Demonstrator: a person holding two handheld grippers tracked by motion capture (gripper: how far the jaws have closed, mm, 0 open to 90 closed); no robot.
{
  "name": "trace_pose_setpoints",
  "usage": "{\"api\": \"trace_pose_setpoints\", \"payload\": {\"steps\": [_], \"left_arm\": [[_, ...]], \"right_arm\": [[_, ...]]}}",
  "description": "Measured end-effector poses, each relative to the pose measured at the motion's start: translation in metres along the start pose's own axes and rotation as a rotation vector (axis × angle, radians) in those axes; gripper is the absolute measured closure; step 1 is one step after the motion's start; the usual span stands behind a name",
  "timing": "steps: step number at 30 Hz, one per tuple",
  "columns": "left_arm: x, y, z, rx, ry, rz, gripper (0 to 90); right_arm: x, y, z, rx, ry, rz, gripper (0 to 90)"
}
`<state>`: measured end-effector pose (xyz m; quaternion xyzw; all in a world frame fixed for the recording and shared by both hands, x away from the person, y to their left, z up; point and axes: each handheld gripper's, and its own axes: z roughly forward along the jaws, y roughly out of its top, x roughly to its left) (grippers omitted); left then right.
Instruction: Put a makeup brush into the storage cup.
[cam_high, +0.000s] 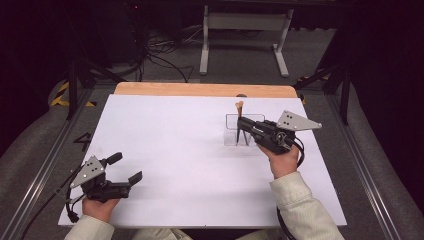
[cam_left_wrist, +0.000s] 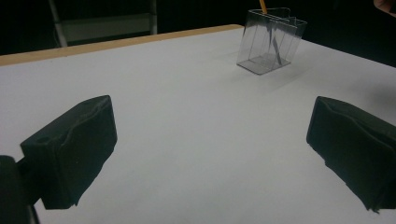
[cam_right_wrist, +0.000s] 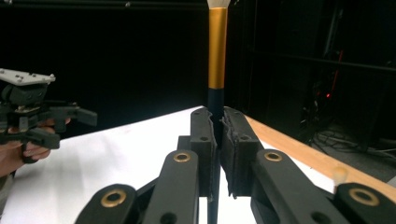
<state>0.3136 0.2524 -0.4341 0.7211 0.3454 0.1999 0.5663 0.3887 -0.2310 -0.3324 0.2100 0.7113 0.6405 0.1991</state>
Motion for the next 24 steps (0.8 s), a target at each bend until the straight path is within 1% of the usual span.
{"api": "trace_pose_setpoints", "payload": {"steps": [4, 6, 9, 17, 22, 24], "left_arm": [[0.0, 0.0, 0.0, 0.001, -0.001, 0.003, 2.4], [0.0, 0.0, 0.0, 0.002, -0.001, 0.001, 2.4], [0.0, 0.0, 0.0, 0.002, -0.002, 0.004, 2.4], [0.0, 0.0, 0.001, 0.004, -0.002, 0.001, 2.4], [0.0, 0.0, 0.0, 0.004, 0.0, 0.002, 2.4], [0.0, 0.0, 0.001, 0.005, -0.001, 0.001, 2.4]], "right_arm": [[-0.004, -0.001, -0.002, -0.019, -0.009, 0.002, 83.6], [-0.006, 0.0, -0.003, -0.033, -0.023, -0.006, 83.6], [-0.008, 0.001, -0.003, -0.038, -0.036, -0.016, 83.6], [-0.016, 0.005, 0.0, -0.033, -0.065, -0.028, 83.6], [-0.024, 0.01, 0.006, -0.018, -0.092, -0.055, 83.6], [-0.028, 0.01, 0.007, -0.019, -0.1, -0.048, 83.6]]}}
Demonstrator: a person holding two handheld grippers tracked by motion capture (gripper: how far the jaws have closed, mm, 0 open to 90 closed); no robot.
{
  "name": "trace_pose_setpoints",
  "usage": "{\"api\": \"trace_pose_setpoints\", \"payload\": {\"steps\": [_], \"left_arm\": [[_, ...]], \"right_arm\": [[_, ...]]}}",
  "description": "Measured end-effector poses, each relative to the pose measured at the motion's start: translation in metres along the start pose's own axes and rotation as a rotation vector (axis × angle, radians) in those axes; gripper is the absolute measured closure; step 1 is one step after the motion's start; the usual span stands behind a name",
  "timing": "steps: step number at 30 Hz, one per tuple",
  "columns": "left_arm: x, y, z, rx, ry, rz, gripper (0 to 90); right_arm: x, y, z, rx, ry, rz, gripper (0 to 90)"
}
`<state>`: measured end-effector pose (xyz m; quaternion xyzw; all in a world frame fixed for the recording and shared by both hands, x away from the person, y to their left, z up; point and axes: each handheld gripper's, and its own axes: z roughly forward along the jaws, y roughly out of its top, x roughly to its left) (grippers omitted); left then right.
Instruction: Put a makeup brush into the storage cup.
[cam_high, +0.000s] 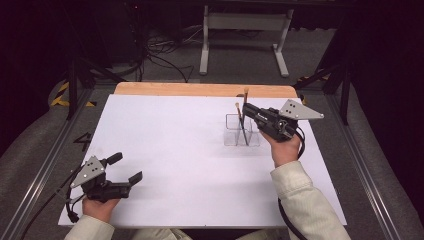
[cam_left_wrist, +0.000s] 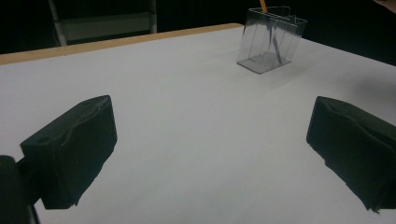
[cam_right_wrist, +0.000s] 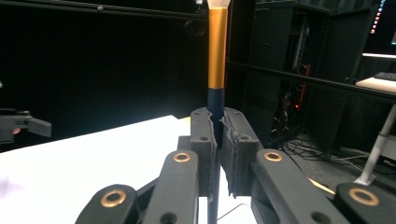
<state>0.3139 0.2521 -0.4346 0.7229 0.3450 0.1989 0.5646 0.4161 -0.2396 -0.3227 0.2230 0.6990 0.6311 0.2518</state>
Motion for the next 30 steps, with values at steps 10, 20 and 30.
{"api": "trace_pose_setpoints", "payload": {"steps": [10, 20, 30], "left_arm": [[0.0, 0.0, 0.0, 0.0, -0.001, 0.001, 2.4], [0.0, 0.0, 0.001, 0.001, -0.001, 0.001, 2.4], [0.0, 0.0, 0.001, 0.003, -0.002, 0.0, 2.4]], "right_arm": [[-0.016, -0.004, 0.005, 0.016, -0.048, 0.006, 83.5], [-0.031, -0.009, 0.006, 0.012, -0.097, 0.011, 83.5], [-0.041, -0.015, 0.007, 0.004, -0.127, 0.01, 83.5]]}}
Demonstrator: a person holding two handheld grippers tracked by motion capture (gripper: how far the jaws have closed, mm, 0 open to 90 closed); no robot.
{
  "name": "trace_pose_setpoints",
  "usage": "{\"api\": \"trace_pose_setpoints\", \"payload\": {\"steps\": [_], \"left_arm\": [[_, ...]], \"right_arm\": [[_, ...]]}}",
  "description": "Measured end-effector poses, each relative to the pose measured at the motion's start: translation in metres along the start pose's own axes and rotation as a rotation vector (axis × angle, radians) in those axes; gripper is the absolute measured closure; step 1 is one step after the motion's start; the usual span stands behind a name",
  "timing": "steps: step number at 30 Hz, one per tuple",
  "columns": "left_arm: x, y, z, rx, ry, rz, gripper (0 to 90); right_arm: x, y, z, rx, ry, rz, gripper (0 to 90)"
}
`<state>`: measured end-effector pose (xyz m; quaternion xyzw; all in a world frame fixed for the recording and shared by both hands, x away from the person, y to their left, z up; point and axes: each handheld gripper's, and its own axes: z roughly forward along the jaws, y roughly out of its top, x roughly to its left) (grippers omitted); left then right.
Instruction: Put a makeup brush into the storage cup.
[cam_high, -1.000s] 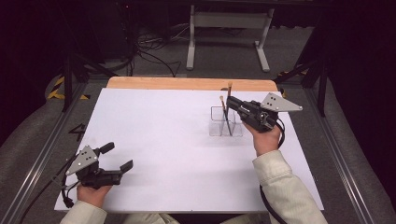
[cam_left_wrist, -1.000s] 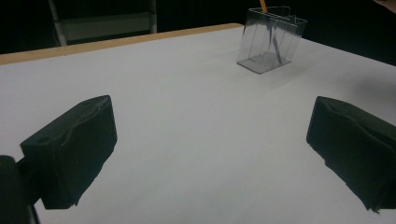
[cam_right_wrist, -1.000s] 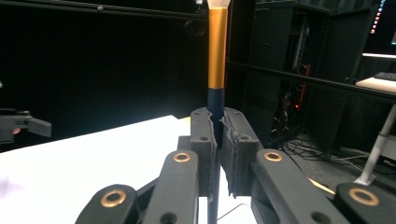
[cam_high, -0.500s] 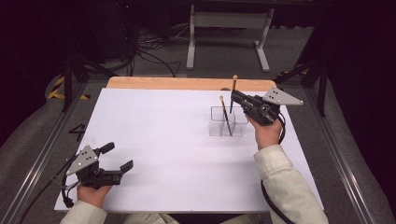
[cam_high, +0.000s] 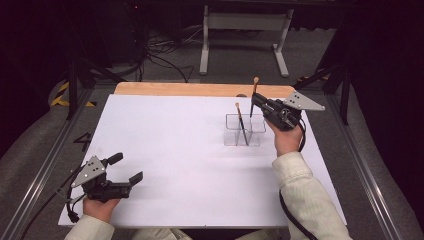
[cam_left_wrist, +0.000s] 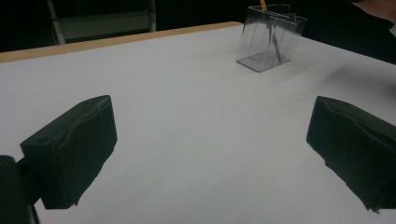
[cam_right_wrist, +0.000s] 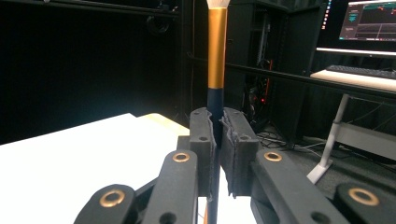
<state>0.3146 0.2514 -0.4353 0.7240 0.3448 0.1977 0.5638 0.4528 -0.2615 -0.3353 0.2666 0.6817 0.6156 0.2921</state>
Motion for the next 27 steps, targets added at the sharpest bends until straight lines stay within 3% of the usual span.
{"api": "trace_pose_setpoints", "payload": {"steps": [10, 27], "left_arm": [[0.0, 0.0, 0.0, 0.003, -0.002, 0.0, 2.4], [0.0, 0.0, 0.0, 0.0, 0.0, 0.001, 2.4]], "right_arm": [[-0.007, -0.011, 0.006, 0.012, -0.021, 0.01, 83.5], [-0.011, -0.035, 0.011, 0.023, -0.015, 0.048, 83.4]]}}
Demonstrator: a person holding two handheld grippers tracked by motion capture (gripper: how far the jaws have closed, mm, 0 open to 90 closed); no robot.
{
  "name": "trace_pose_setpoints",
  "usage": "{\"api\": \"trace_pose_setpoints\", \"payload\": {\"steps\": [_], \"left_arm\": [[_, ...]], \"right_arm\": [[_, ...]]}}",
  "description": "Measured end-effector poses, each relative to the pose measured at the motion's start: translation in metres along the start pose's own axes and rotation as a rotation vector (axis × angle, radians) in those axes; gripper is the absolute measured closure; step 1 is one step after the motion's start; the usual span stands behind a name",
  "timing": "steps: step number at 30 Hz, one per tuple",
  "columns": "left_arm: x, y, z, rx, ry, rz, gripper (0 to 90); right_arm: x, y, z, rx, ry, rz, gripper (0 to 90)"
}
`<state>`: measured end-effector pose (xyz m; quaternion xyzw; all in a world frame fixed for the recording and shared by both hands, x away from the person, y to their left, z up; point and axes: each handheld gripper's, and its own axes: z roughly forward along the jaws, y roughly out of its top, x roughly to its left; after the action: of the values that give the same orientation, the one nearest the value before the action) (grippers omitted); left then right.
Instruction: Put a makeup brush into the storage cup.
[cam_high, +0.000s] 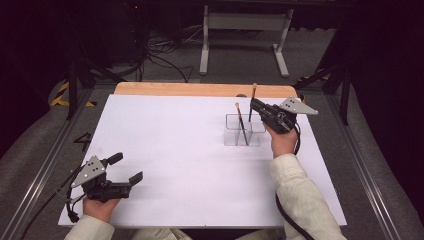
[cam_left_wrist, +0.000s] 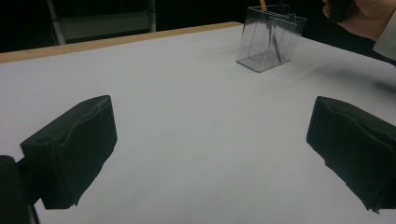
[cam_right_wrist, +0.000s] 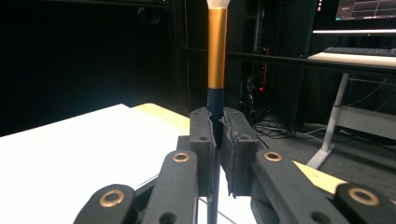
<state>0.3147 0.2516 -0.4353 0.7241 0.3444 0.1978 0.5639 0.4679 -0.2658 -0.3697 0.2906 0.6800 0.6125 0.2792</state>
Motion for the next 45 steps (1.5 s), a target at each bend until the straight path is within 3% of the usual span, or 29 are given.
{"api": "trace_pose_setpoints", "payload": {"steps": [45], "left_arm": [[0.0, 0.0, 0.0, -0.002, -0.002, -0.002, 2.4]], "right_arm": [[-0.002, -0.031, 0.008, 0.059, 0.005, 0.036, 82.7]]}}
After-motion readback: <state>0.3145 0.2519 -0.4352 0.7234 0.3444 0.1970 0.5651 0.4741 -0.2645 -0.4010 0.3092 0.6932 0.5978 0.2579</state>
